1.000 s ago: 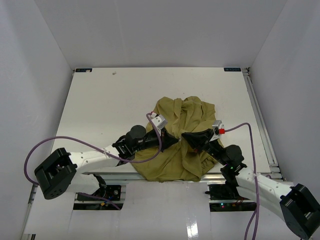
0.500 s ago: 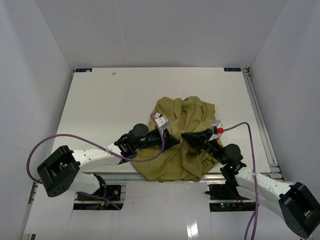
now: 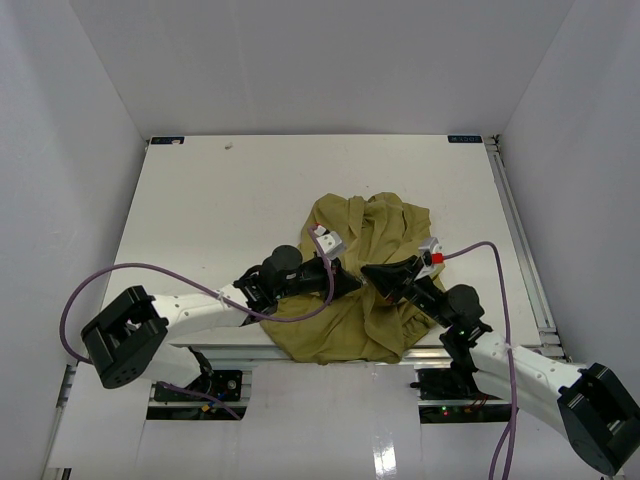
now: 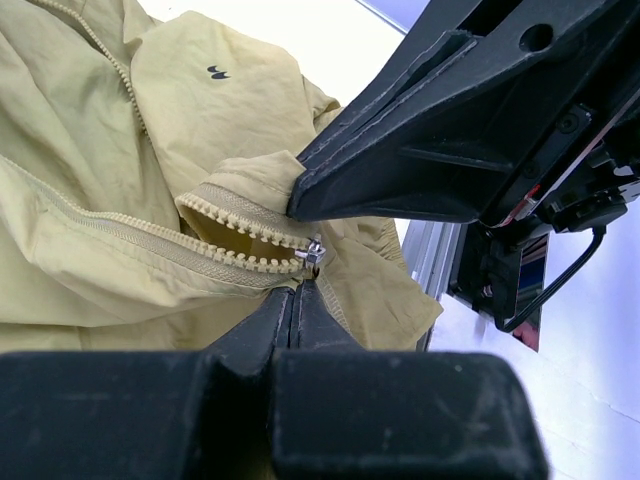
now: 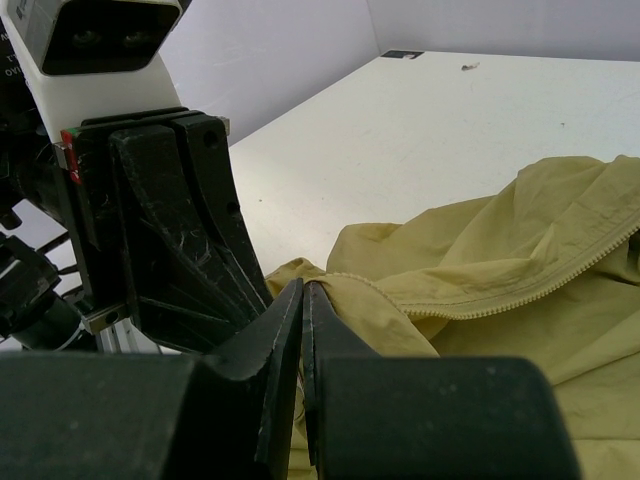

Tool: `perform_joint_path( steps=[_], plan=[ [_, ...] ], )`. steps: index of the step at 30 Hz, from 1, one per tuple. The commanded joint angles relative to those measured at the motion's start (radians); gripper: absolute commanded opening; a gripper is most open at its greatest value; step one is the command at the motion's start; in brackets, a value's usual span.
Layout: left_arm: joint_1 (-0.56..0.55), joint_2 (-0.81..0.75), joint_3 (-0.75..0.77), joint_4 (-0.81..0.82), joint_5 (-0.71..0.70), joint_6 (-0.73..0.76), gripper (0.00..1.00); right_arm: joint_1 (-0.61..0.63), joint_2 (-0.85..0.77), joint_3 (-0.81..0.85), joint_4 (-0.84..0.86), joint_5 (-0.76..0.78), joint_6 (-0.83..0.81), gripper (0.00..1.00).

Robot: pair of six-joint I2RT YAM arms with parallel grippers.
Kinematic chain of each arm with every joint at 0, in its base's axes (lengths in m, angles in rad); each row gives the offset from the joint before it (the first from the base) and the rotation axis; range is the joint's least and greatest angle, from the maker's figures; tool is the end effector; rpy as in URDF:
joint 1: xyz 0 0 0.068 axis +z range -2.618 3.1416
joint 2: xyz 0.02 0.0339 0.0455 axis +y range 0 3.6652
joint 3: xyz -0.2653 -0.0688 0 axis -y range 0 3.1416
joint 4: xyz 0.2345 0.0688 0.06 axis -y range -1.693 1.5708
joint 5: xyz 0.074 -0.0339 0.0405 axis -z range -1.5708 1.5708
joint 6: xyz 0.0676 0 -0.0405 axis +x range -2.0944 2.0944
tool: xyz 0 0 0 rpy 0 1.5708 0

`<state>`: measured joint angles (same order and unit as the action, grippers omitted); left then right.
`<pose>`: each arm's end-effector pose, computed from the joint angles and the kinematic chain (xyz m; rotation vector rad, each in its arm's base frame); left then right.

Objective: Zip up the jacket

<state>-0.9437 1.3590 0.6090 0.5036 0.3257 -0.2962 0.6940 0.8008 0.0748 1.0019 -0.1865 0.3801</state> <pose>0.1647 -0.2642 0.2233 0.8576 1.7701 -1.1446 0.1347 0.1284 0.2314 -0.3794 1.3192 1.0312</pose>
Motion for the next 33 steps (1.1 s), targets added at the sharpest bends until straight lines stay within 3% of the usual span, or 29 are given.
perform_joint_path(
  steps=[1,5,13,25,29,33],
  plan=[
    [-0.001,-0.02,0.022,-0.034,-0.017,-0.008,0.0,0.0,0.007,0.053,0.032,-0.026,-0.011,0.08],
    [0.002,-0.045,0.045,-0.088,-0.076,-0.032,0.0,0.0,0.015,0.072,-0.075,-0.06,-0.015,0.12],
    [0.026,-0.067,0.039,-0.11,-0.069,-0.067,0.0,0.0,-0.002,0.124,-0.253,-0.075,-0.014,0.31],
    [0.041,-0.098,0.042,-0.14,-0.045,-0.078,0.0,0.001,-0.195,0.221,-0.573,0.061,0.04,0.58],
    [0.043,-0.102,0.037,-0.134,-0.038,-0.083,0.0,0.001,-0.246,0.245,-0.634,0.057,0.063,0.55],
    [0.046,-0.109,0.035,-0.13,-0.035,-0.084,0.0,0.002,-0.258,0.213,-0.627,-0.039,0.085,0.41]
  ],
)
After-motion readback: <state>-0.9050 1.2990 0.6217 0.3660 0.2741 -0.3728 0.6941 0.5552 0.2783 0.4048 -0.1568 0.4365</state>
